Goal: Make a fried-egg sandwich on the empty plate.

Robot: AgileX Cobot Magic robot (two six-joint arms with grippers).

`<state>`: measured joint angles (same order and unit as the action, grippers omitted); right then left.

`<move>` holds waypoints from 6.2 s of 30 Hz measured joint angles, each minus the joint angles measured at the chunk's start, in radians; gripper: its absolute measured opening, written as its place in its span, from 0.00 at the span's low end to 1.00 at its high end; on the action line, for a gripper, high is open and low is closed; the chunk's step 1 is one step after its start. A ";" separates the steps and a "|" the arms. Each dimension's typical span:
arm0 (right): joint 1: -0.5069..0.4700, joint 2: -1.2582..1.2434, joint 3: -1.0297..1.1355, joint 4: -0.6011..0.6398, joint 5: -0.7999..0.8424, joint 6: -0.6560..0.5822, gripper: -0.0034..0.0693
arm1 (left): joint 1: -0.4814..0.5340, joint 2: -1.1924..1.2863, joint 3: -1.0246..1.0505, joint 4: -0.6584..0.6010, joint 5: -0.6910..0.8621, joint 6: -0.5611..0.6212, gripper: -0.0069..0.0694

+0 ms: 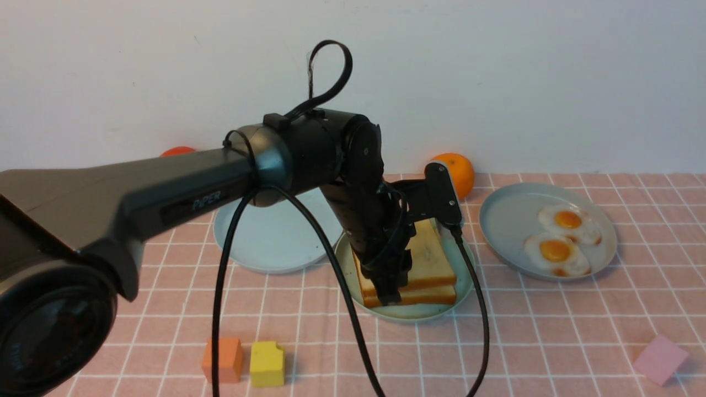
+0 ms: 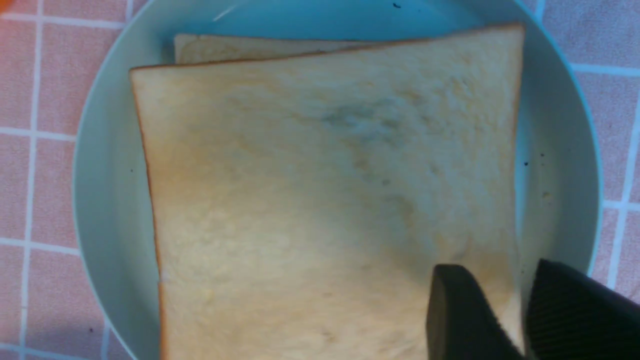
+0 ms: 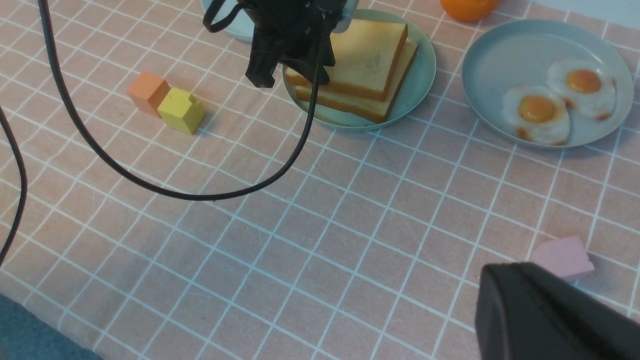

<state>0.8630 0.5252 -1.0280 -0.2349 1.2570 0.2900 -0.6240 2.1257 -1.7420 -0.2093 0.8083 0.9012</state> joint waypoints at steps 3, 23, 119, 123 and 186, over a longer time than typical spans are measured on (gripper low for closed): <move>0.000 0.000 0.000 0.001 0.000 0.000 0.07 | 0.000 -0.003 0.000 0.000 -0.001 0.000 0.52; 0.000 0.000 0.000 0.002 0.000 -0.001 0.09 | 0.000 -0.865 0.097 -0.113 0.164 -0.507 0.11; -0.789 -0.538 1.052 0.306 -0.864 -0.319 0.06 | 0.000 -1.767 1.336 -0.465 -0.601 -0.396 0.12; -0.789 -0.538 1.052 0.306 -0.864 -0.319 0.07 | 0.013 -1.767 1.367 -0.391 -0.677 -0.413 0.11; -0.789 -0.538 1.052 0.305 -0.863 -0.319 0.16 | 0.639 -2.135 1.762 0.030 -0.451 -1.045 0.11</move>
<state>0.0744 -0.0129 0.0235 0.0701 0.3935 -0.0289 0.0149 -0.0093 0.0201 -0.1789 0.3573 -0.1433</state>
